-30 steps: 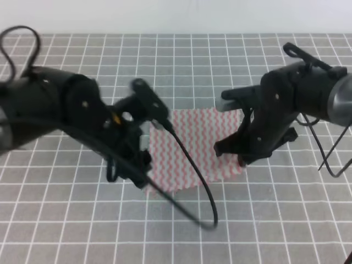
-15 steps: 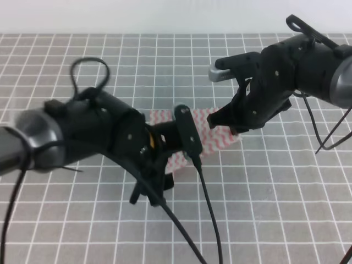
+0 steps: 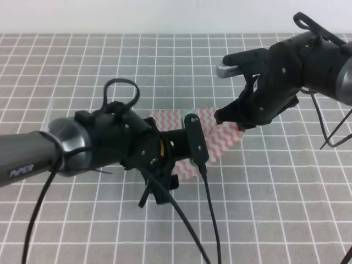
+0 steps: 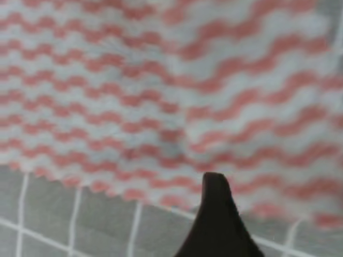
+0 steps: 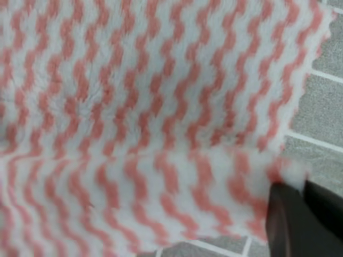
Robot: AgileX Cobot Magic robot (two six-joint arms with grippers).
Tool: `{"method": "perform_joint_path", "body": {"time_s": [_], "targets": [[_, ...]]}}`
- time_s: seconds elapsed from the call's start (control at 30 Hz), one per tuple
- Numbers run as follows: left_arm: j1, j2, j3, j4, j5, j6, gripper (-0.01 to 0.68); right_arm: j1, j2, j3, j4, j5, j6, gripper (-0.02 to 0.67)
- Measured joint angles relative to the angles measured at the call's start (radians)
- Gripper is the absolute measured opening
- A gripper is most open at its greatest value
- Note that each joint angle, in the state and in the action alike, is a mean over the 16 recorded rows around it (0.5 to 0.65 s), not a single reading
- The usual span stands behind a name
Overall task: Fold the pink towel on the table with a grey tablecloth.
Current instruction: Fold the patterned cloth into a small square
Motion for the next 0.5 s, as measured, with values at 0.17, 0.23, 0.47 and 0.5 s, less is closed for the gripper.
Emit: {"method": "perform_joint_path", "body": {"time_s": [0.17, 0.23, 0.47, 0.5], "targets": [[0.0, 0.014, -0.004, 0.056, -0.032, -0.085, 0.036, -0.002, 0.001, 0.0, 0.006, -0.006, 0.0, -0.002], [0.0, 0.017, -0.006, 0.075, -0.043, -0.119, 0.034, -0.002, 0.001, 0.0, 0.01, -0.009, 0.0, -0.002], [-0.004, 0.019, -0.009, 0.085, -0.041, -0.172, 0.029, -0.002, 0.0, 0.0, 0.021, -0.018, 0.0, -0.002], [-0.006, 0.018, -0.009, 0.083, -0.035, -0.171, 0.028, -0.002, 0.0, 0.0, 0.022, -0.02, 0.0, -0.002]]}}
